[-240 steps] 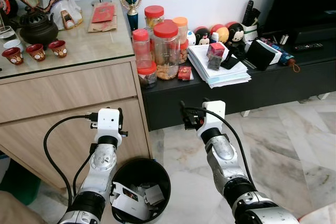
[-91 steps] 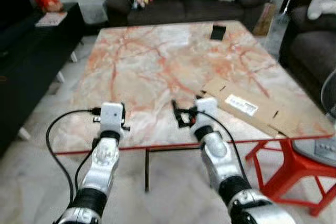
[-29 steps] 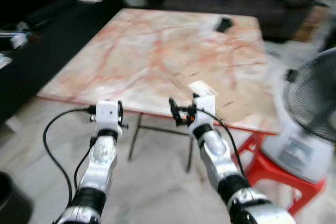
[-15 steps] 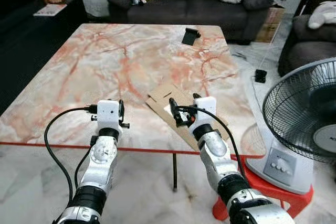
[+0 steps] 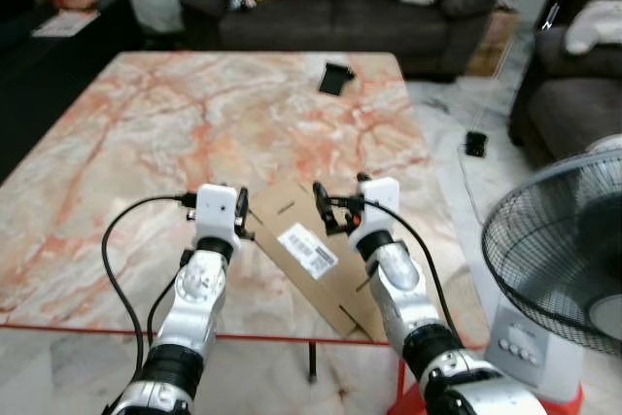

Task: Picking trash to rubbish bin

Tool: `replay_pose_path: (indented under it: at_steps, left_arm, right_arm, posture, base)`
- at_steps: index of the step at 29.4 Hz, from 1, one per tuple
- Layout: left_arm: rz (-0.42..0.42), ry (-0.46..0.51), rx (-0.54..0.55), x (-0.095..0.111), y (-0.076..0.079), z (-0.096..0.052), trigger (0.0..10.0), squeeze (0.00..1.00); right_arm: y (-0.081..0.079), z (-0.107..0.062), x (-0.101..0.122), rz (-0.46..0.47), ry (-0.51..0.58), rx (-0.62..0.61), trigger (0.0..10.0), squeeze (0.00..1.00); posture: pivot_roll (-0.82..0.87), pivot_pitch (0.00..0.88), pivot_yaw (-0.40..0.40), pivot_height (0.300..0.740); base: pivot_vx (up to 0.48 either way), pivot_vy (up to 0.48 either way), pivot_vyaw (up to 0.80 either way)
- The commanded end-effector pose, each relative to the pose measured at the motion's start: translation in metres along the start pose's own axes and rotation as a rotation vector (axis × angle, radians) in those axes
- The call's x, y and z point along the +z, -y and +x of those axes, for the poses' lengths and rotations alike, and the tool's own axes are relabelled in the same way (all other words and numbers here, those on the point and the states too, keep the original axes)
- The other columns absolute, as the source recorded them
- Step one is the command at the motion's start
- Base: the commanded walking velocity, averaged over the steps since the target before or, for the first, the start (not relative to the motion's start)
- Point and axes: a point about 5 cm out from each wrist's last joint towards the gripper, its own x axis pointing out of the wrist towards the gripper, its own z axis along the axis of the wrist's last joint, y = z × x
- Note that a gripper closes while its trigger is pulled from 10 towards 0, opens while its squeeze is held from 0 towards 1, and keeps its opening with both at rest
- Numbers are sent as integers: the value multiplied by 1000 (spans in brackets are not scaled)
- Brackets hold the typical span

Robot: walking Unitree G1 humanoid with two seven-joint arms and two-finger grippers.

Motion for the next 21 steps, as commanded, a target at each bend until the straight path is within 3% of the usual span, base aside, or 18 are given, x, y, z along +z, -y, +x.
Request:
replay_pose_path:
  at_steps: [1,9,15,21]
  left_arm:
    - [-13,0,-44,2,8,0,10000,0]
    - [2,-30,-135,1,15,0,10000,0]
    - [-18,-89,-279,-4,31,0,10000,0]
    - [12,-147,-351,-10,34,3,10000,0]
  right_arm:
    - [3,-1,-1,-10,-15,-4,10000,0]
    - [1,-2,-10,-40,-88,13,10000,0]
    - [4,-2,-5,-35,-53,-11,10000,0]
    - [16,-3,-1,-46,-29,-96,10000,0]
  posture:
    - [54,12,10,740]
    - [54,12,10,740]
    - [47,3,13,740]
    - [38,0,19,740]
  base:
    - [0,0,0]
    - [0,0,0]
    - [0,0,0]
    - [0,0,0]
